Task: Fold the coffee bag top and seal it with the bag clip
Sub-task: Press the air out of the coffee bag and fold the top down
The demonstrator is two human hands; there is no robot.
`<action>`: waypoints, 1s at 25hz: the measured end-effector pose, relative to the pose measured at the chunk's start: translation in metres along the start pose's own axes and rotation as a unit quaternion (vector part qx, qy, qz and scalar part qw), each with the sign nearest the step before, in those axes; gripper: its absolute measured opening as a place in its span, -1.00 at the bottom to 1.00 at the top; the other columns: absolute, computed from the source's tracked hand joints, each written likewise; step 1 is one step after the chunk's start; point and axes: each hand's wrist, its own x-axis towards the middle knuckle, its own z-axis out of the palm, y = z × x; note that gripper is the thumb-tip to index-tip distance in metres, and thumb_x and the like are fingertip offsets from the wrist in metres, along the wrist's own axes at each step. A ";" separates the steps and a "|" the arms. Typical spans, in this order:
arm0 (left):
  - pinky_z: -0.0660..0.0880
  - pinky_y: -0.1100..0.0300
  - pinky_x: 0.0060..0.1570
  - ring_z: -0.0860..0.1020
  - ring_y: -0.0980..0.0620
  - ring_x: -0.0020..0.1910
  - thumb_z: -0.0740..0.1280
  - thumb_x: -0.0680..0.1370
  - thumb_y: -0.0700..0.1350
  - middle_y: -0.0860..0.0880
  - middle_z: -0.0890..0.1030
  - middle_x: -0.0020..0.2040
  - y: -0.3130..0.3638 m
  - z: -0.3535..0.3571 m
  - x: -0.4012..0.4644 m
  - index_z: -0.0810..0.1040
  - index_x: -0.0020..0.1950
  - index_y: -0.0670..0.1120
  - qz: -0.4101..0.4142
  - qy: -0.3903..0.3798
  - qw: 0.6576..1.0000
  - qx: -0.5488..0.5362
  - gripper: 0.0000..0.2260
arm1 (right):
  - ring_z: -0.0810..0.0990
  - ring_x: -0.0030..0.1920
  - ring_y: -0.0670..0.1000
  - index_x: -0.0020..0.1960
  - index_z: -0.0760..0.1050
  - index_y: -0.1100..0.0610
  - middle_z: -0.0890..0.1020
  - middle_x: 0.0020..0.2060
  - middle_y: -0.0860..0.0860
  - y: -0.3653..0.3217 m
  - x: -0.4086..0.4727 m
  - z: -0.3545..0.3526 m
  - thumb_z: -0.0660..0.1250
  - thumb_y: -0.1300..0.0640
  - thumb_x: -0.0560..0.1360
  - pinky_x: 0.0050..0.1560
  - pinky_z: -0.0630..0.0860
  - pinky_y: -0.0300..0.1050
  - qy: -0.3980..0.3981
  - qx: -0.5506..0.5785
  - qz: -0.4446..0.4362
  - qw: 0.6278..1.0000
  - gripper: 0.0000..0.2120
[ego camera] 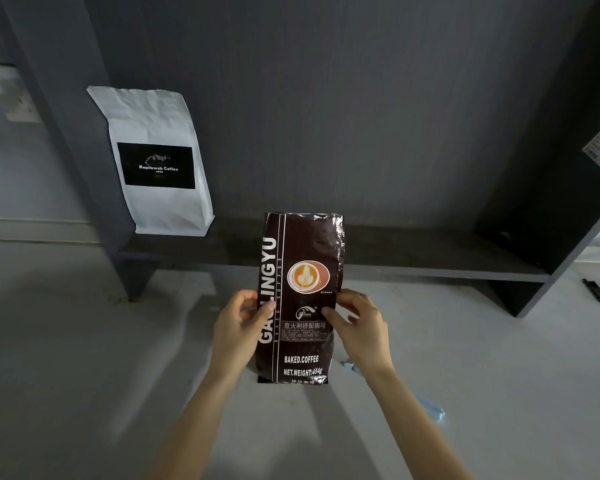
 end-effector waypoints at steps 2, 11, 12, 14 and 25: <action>0.46 0.32 -0.20 0.57 0.06 -0.18 0.34 0.45 -0.13 0.00 0.60 -0.18 -0.002 -0.003 0.000 0.49 -0.06 -0.12 -0.003 -0.009 1.000 -0.007 -0.89 | 0.51 -0.03 -0.06 -0.13 0.54 0.11 0.57 0.00 0.00 0.000 0.000 -0.001 0.40 0.22 0.38 -0.02 0.44 -0.20 0.008 0.021 0.007 1.000 -0.91; 0.49 0.12 -0.05 0.60 0.04 -0.17 0.32 0.46 -0.16 0.01 0.63 -0.16 -0.008 -0.003 -0.004 0.49 -0.18 0.05 0.004 -0.036 0.999 -0.040 -0.90 | 0.53 -0.22 -0.21 -0.19 0.52 0.11 0.60 -0.23 -0.03 0.010 -0.004 0.003 0.37 0.25 0.40 -0.33 0.43 -0.57 0.056 0.070 0.026 0.996 -0.93; 0.49 0.11 -0.05 0.61 0.02 -0.16 0.32 0.46 -0.16 0.00 0.64 -0.15 -0.009 -0.002 -0.004 0.50 -0.17 0.04 0.004 -0.037 0.998 -0.046 -0.90 | 0.53 -0.23 -0.22 -0.22 0.49 0.06 0.60 -0.26 -0.06 0.010 -0.005 0.003 0.36 0.25 0.41 -0.34 0.44 -0.54 0.055 0.066 0.023 0.996 -0.88; 0.48 0.12 -0.04 0.59 -0.01 -0.11 0.34 0.45 -0.15 -0.02 0.63 -0.13 -0.011 -0.001 -0.003 0.49 -0.13 0.03 0.001 -0.034 0.998 -0.060 -0.91 | 0.54 -0.24 -0.23 -0.26 0.46 0.00 0.59 -0.29 -0.12 0.011 -0.006 0.003 0.36 0.23 0.41 -0.32 0.44 -0.46 0.049 0.055 0.017 0.997 -0.83; 0.45 0.55 -0.14 0.57 0.32 -0.06 0.26 0.50 -0.12 0.06 0.62 0.01 0.000 -0.007 0.001 0.54 0.09 -0.06 -0.016 -0.086 0.987 -0.136 -0.81 | 0.57 -0.17 0.08 -0.27 0.42 0.03 0.60 -0.27 0.07 0.016 -0.004 -0.004 0.41 0.34 0.34 -0.03 0.52 0.03 0.029 0.188 0.082 0.978 -0.74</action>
